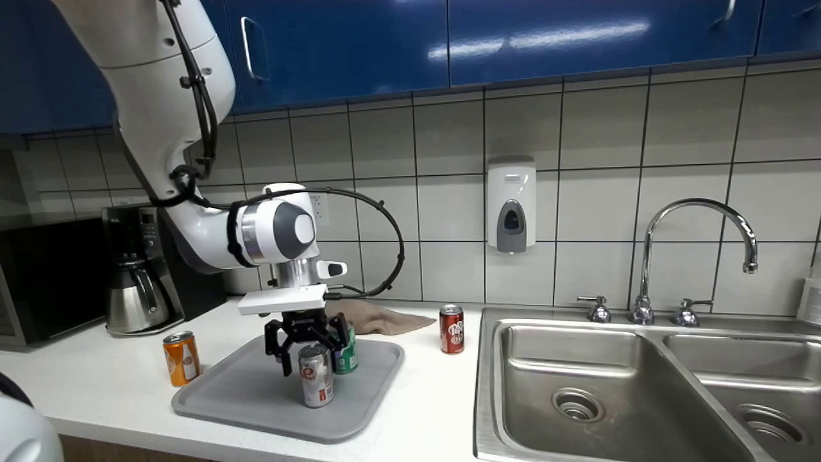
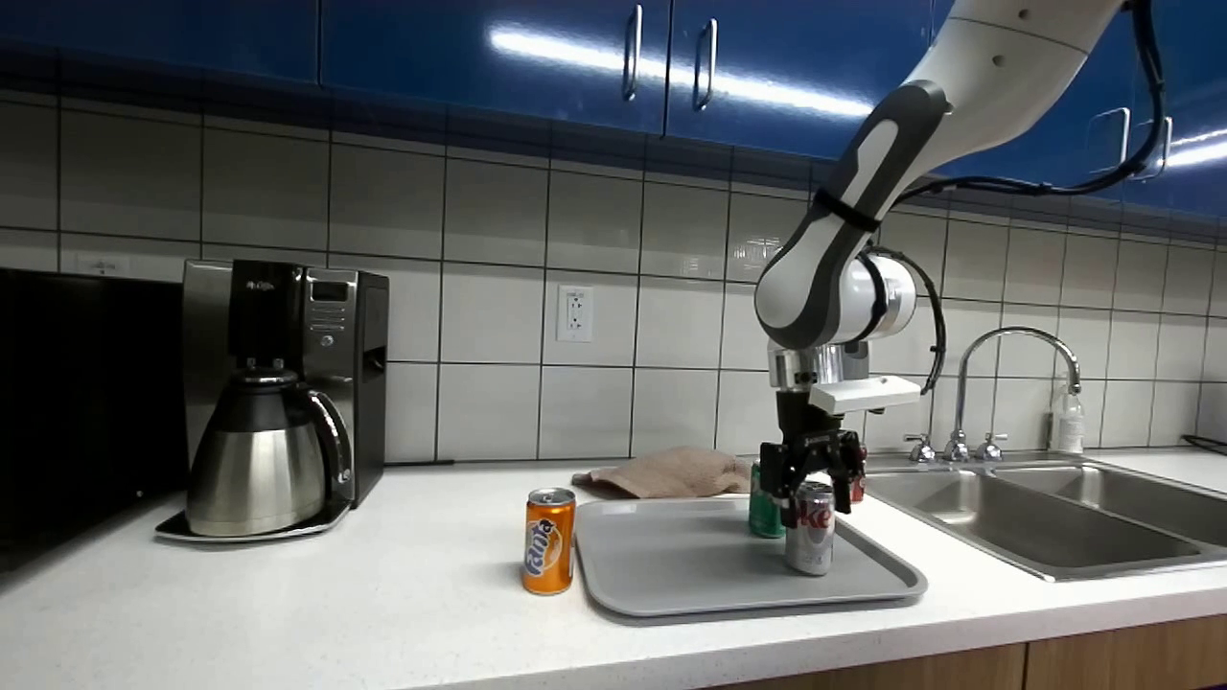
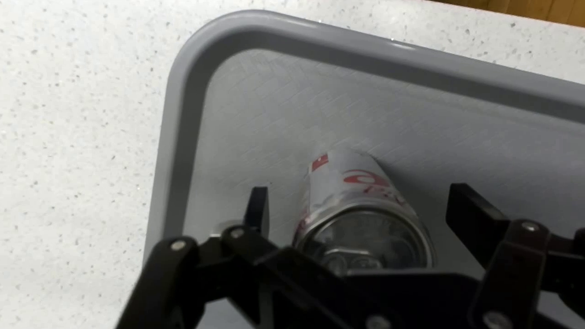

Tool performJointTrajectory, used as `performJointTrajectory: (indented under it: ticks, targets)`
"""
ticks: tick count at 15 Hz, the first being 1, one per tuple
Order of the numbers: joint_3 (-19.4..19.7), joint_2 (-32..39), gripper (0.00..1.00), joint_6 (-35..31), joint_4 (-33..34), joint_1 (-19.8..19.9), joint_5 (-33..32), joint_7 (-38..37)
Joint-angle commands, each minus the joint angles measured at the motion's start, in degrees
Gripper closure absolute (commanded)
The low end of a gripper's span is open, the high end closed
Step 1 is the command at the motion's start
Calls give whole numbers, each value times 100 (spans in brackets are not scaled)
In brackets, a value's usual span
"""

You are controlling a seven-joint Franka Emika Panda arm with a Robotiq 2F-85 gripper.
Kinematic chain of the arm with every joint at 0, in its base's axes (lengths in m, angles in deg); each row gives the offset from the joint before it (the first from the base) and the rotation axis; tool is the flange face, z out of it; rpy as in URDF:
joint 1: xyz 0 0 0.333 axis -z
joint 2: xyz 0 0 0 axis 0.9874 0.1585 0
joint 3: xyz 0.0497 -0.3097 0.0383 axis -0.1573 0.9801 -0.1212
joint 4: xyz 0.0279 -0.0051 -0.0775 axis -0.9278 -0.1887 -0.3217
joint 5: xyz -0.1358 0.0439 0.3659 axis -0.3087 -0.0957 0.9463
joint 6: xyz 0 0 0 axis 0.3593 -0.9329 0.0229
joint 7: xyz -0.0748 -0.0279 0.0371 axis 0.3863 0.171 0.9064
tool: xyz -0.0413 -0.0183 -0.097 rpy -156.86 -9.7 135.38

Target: Remove the orange, grey and green cans from the tray

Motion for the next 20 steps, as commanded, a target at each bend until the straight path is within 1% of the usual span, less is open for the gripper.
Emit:
performJointTrajectory:
  ticks: [1,2,3,4,5,7,8,11,15,20]
  targets:
    - [-17,54,0,-102,35,1,-131,-34]
    - [-15,66,25,-122,35,-1,-142,-34]
    - [-17,77,26,-136,41,0,-136,-23]
    - [-19,84,32,-148,45,1,-129,-10]
    - [-18,89,42,-162,48,2,-129,-5]
    - [-16,106,58,-193,59,4,-128,5]
    - [-15,109,62,-195,60,4,-132,5]
    - [-19,72,62,-144,77,13,-100,38]
    - [-28,-213,62,117,129,70,65,187]
    - [58,-378,62,277,239,198,177,300]
